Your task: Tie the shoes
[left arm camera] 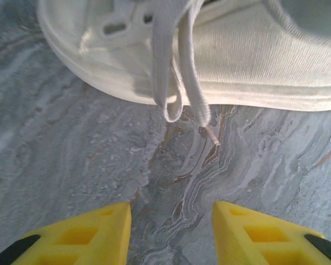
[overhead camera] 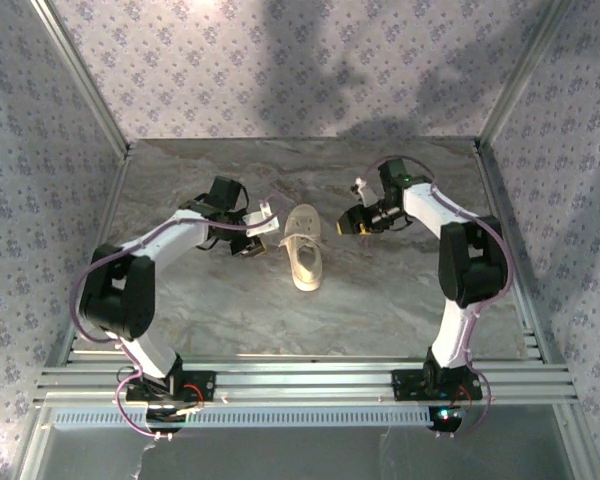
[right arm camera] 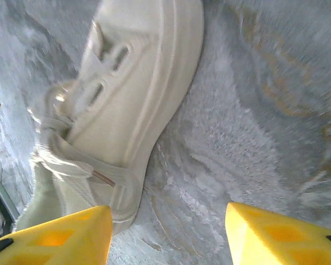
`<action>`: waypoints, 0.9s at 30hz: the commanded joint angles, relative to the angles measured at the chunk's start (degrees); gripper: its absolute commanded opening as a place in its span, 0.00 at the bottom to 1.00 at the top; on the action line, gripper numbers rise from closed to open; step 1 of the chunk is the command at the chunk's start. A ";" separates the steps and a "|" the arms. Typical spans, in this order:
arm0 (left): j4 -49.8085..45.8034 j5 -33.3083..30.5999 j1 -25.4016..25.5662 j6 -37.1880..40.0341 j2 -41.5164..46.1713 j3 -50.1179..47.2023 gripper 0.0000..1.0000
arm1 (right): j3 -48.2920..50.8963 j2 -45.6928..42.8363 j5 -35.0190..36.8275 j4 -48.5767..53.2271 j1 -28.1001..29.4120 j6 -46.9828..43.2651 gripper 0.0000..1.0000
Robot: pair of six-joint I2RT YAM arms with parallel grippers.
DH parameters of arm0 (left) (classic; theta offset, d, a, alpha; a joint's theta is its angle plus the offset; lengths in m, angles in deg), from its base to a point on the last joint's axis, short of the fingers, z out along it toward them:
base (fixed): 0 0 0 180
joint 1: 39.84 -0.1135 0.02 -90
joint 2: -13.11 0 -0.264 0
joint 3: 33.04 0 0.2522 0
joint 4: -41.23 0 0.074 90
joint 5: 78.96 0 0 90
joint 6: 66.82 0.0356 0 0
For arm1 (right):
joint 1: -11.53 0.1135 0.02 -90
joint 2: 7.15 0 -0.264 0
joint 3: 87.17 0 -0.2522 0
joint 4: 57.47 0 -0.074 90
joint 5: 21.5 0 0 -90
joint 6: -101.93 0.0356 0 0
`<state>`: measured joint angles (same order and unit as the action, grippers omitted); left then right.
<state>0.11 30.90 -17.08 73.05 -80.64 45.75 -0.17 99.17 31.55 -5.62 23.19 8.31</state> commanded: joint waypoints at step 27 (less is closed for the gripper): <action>1.35 2.32 1.08 -7.23 4.24 1.46 0.40 | -4.93 3.61 0.06 0.00 11.58 -6.24 0.53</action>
<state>1.64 30.33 -17.49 65.53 -73.82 44.62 -2.40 100.57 34.91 -9.36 35.04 4.42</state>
